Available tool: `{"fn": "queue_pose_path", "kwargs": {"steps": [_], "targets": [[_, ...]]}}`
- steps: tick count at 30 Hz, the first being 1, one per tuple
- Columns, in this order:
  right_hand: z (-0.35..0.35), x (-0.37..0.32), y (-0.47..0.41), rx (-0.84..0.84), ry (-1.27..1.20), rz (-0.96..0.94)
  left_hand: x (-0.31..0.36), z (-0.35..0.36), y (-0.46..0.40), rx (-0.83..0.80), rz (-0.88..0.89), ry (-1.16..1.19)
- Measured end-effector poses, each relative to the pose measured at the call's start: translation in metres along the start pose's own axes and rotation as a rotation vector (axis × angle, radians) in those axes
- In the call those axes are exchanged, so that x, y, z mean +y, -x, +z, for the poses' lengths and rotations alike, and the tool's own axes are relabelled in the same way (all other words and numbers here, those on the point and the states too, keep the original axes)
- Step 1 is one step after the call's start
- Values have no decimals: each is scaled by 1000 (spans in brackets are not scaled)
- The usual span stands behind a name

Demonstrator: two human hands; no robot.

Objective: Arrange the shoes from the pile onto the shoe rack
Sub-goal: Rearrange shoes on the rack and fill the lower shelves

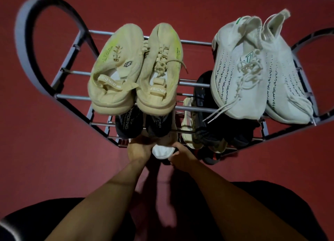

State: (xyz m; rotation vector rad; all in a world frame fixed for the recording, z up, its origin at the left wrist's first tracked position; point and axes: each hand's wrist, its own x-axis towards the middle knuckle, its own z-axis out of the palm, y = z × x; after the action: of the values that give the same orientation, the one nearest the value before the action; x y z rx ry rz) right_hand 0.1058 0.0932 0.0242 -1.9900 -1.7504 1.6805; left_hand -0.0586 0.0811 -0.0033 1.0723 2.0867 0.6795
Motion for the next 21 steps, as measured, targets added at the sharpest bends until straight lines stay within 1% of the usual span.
{"fn": "queue_pose_path", "kwargs": {"steps": [2,3,5,10,12,14,17,21], "targets": [[0,2,8,-86,-23,-52,-9,-7,5,38,-57,78],[1,4,10,-110,-33,-85,-13,-12,9,25,-100,65],[4,6,12,-72,8,-153,-20,-19,15,8,-95,27],[8,-8,26,53,196,-220,-33,-45,29,71,-29,-39],[1,-13,34,125,183,-243,-38,-59,38,55,25,-54],[-5,-14,38,143,216,-259,-46,-72,45,17,59,-53],[-9,-15,46,103,271,-318,-58,-87,54,-28,116,-73],[-4,-21,55,29,303,-403,-67,-103,65,-47,349,-263]]}}
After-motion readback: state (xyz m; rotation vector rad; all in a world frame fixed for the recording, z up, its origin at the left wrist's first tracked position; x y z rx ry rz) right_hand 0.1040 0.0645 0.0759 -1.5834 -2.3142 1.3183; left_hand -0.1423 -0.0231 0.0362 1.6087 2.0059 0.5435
